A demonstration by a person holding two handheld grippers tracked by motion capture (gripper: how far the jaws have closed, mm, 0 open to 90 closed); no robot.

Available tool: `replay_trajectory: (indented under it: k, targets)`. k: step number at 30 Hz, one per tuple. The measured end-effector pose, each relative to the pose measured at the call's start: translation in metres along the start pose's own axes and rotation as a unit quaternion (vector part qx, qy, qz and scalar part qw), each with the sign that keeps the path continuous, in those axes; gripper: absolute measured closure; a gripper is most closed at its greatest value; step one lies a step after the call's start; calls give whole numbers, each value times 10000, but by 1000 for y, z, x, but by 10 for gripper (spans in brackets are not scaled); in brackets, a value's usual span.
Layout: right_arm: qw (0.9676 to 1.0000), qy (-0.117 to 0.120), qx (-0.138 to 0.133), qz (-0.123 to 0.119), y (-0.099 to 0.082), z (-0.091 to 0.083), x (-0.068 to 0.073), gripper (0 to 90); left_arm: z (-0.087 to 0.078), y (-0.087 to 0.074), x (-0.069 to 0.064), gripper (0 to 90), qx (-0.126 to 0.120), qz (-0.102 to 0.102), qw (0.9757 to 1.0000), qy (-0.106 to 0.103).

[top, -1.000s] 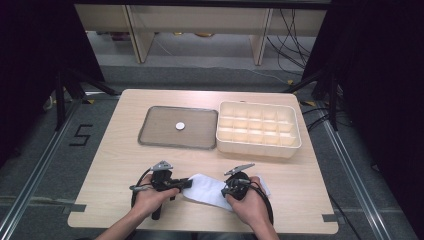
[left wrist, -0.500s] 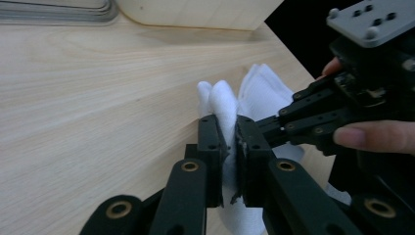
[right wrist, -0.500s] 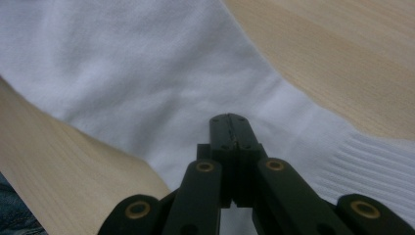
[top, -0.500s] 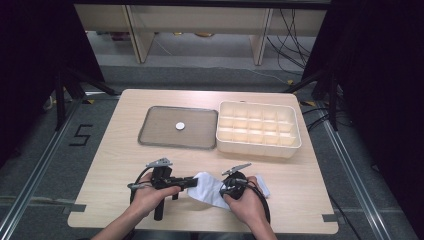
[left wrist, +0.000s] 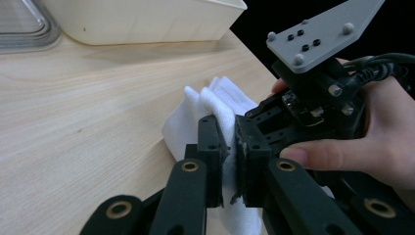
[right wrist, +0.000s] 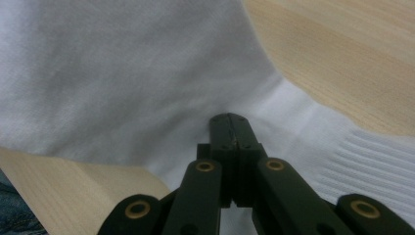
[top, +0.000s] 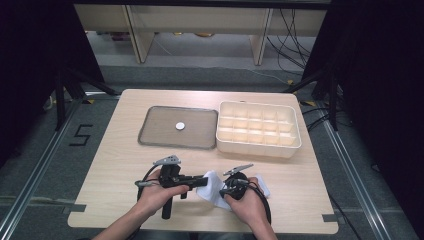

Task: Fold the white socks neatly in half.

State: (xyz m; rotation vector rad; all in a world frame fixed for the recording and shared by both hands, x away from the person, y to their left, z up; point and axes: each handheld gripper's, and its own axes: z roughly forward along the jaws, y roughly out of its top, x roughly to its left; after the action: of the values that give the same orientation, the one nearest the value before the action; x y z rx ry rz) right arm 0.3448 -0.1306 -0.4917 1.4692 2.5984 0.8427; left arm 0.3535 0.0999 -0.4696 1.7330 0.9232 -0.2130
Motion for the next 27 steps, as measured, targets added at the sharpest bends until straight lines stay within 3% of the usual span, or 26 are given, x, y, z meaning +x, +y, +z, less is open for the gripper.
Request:
replay_trajectory:
  k: [5,6,9,10,11,14,15,16,17,18,19,20,21,22,23,26,27]
  targets:
    - [9999,57,-64,-110,0,2,-2,900,5,3,-4,824,-1,42,10000,-73]
    - [10000,79,-24,14,0,0,-1,900,5,3,-4,825,-22,49,10000,-73]
    - [9995,230,-198,93,0,-3,-2,875,6,4,-4,824,-52,42,10000,-59]
    - [9983,277,-479,199,-1,-15,-9,874,5,4,-4,824,-44,38,10000,-48]
    - [9983,243,-450,286,-1,-20,-12,876,5,4,-4,824,-37,39,10000,-40]
    - [9972,-57,-577,480,-4,-42,-33,883,4,5,-3,824,-45,45,10000,9]
    - [9972,-57,-577,480,-4,-42,-33,883,4,5,-3,824,-45,45,10000,9]
    - [9956,-325,-581,660,-10,-59,-54,887,4,5,-3,824,-57,49,10000,23]
    - [9947,-448,-701,611,-13,-62,-64,888,5,6,-3,823,-65,59,10000,15]
    - [9931,-623,-655,751,-17,-68,-74,890,5,6,-3,823,-65,59,10000,15]
    - [9931,-623,-655,751,-17,-68,-74,890,5,6,-3,823,-66,52,10000,17]
    - [9919,-631,-683,866,-21,-75,-84,891,5,6,-3,823,-61,61,10000,23]
    - [9846,-1182,-788,1015,-30,-81,-102,894,7,6,-3,823,-72,30,10000,-4]
    - [9846,-1182,-788,1015,-30,-81,-102,894,7,6,-3,823,-72,30,10000,-4]
    - [9823,-1346,-711,1093,-35,-85,-113,896,7,6,-3,823,-71,56,10000,-4]
    - [9809,-1372,-540,1272,-38,-84,-118,900,8,6,-3,823,-93,74,9999,-10]
    - [9819,-1286,-495,1296,-39,-81,-118,900,8,6,-3,822,-77,77,9999,-2]
